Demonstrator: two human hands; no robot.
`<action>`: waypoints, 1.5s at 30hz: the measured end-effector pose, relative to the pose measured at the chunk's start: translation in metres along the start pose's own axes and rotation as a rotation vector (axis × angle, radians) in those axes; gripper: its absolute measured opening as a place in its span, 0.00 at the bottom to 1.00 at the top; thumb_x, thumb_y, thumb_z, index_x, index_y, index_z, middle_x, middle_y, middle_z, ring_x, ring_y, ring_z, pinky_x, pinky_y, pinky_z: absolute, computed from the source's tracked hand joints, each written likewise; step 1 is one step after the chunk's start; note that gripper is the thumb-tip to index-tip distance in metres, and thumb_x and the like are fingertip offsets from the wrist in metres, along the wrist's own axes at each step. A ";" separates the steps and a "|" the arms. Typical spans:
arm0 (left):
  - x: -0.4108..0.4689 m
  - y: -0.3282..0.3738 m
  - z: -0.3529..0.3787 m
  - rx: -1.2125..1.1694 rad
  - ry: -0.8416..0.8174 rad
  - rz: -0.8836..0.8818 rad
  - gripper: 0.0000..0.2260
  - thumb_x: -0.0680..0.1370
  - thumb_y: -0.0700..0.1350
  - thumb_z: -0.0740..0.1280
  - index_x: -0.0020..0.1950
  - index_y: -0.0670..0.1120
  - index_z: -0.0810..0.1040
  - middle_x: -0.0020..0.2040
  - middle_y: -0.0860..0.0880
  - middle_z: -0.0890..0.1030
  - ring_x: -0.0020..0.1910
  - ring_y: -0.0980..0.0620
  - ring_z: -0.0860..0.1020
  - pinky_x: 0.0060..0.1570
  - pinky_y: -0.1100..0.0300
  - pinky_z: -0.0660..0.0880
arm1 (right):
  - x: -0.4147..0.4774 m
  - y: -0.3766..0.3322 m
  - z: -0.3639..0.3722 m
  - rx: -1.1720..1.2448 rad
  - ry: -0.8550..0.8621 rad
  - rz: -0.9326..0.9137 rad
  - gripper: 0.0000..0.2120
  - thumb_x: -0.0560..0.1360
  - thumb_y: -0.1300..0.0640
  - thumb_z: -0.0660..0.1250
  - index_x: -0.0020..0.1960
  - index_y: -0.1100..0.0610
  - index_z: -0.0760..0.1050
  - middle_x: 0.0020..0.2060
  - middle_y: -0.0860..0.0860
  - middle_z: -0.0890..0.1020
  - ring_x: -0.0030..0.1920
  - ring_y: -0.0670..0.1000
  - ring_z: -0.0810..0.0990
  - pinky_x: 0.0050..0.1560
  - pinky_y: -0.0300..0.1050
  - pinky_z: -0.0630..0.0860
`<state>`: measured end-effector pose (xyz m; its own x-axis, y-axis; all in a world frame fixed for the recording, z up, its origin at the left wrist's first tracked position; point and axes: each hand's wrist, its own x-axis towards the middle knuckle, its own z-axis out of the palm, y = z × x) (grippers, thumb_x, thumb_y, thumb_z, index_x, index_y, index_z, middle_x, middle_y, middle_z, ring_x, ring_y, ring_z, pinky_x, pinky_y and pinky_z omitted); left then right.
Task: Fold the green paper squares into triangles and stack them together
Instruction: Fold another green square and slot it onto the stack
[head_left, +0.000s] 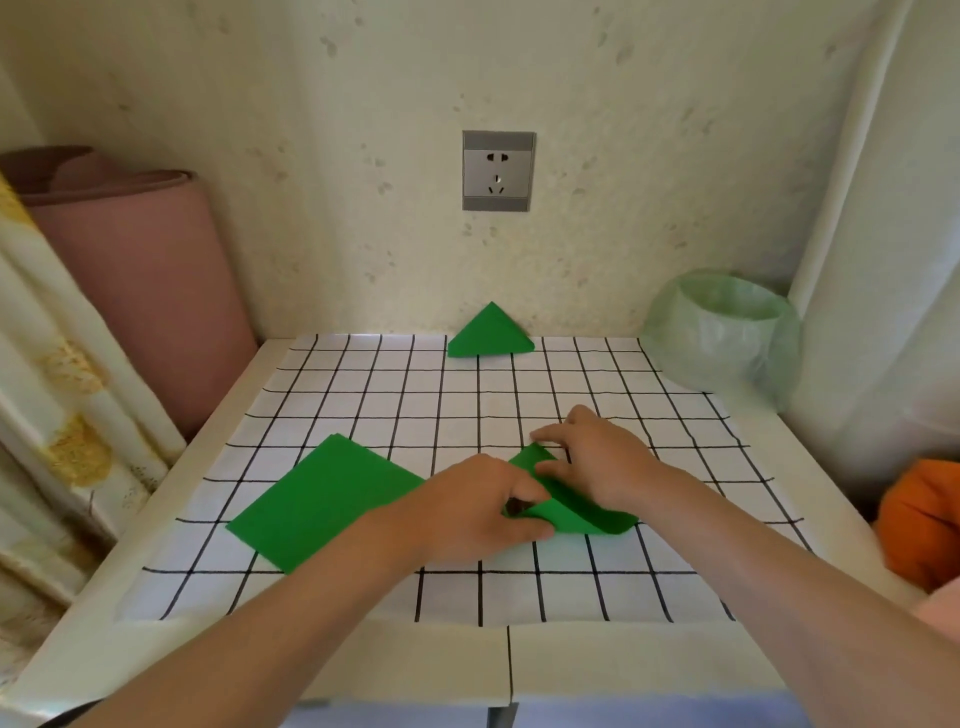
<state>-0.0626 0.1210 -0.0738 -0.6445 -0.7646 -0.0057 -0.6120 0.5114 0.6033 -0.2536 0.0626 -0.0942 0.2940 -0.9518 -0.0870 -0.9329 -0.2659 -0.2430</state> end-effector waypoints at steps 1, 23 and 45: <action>0.000 -0.001 -0.001 -0.008 0.007 -0.008 0.12 0.77 0.51 0.69 0.39 0.45 0.75 0.36 0.46 0.76 0.36 0.51 0.73 0.39 0.54 0.72 | 0.001 -0.001 0.002 0.001 0.016 -0.007 0.22 0.77 0.40 0.64 0.70 0.42 0.71 0.57 0.49 0.72 0.55 0.52 0.75 0.52 0.47 0.73; 0.007 -0.013 -0.010 -0.283 0.456 -0.158 0.08 0.77 0.45 0.70 0.49 0.56 0.74 0.43 0.55 0.82 0.42 0.60 0.79 0.45 0.62 0.77 | -0.028 -0.021 -0.033 1.022 0.036 0.064 0.08 0.78 0.57 0.67 0.48 0.51 0.85 0.43 0.51 0.87 0.43 0.48 0.84 0.50 0.47 0.80; 0.012 -0.012 -0.008 -0.232 0.607 -0.198 0.06 0.78 0.47 0.69 0.52 0.55 0.84 0.37 0.58 0.82 0.39 0.60 0.79 0.40 0.70 0.74 | -0.026 -0.030 -0.031 0.780 0.065 0.032 0.08 0.80 0.56 0.66 0.51 0.53 0.84 0.43 0.53 0.86 0.42 0.50 0.83 0.47 0.44 0.79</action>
<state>-0.0595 0.1022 -0.0747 -0.1177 -0.9544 0.2742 -0.5343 0.2936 0.7927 -0.2399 0.0904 -0.0545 0.2339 -0.9707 -0.0547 -0.5182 -0.0769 -0.8518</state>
